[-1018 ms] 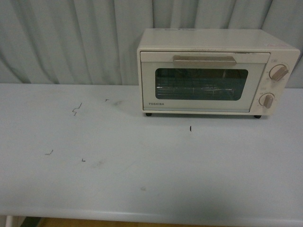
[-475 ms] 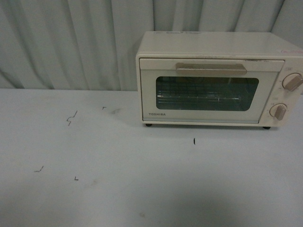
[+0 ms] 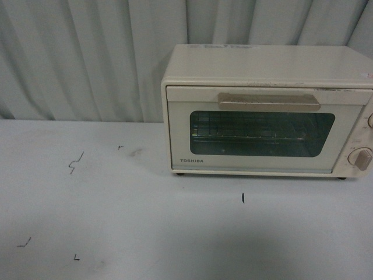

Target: Open oven

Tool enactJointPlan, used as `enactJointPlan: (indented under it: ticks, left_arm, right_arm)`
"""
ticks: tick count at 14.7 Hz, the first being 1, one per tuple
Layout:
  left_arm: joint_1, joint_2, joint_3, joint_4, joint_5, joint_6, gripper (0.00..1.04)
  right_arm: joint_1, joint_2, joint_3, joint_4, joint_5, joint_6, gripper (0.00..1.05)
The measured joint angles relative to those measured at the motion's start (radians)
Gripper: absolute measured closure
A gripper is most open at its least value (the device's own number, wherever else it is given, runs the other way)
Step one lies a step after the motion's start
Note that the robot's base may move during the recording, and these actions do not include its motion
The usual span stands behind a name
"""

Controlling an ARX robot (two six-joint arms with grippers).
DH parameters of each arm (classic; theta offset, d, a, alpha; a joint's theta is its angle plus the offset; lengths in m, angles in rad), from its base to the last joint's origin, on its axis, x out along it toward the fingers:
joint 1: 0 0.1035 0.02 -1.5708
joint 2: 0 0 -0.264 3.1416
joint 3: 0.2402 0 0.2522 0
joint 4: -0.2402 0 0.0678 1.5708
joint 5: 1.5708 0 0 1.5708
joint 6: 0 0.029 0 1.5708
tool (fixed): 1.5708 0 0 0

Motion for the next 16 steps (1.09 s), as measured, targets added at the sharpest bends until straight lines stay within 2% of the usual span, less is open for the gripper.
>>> enactJointPlan:
  ticks: [11,12,13,15,16]
  left_arm:
    - [0.000,0.000,0.000,-0.002,0.000,0.000,0.07]
    - [0.057,0.111,0.098,-0.263,0.126,0.022,0.07]
    - [0.138,0.290,0.216,-0.435,0.231,0.050,0.07]
    - [0.255,0.390,0.353,-0.609,0.377,0.089,0.07]
    - [0.278,0.405,0.406,-0.614,0.420,0.086,0.07]
  right_arm:
    - [0.000,0.000,0.000,-0.001,0.000,0.000,0.06]
    - [0.000,0.000,0.000,-0.001,0.000,0.000,0.06]
    - [0.000,0.000,0.000,0.000,0.000,0.000,0.06]
    - [0.000,0.000,0.000,-0.001,0.000,0.000,0.06]
    - [0.000,0.000,0.000,0.000,0.000,0.000,0.06]
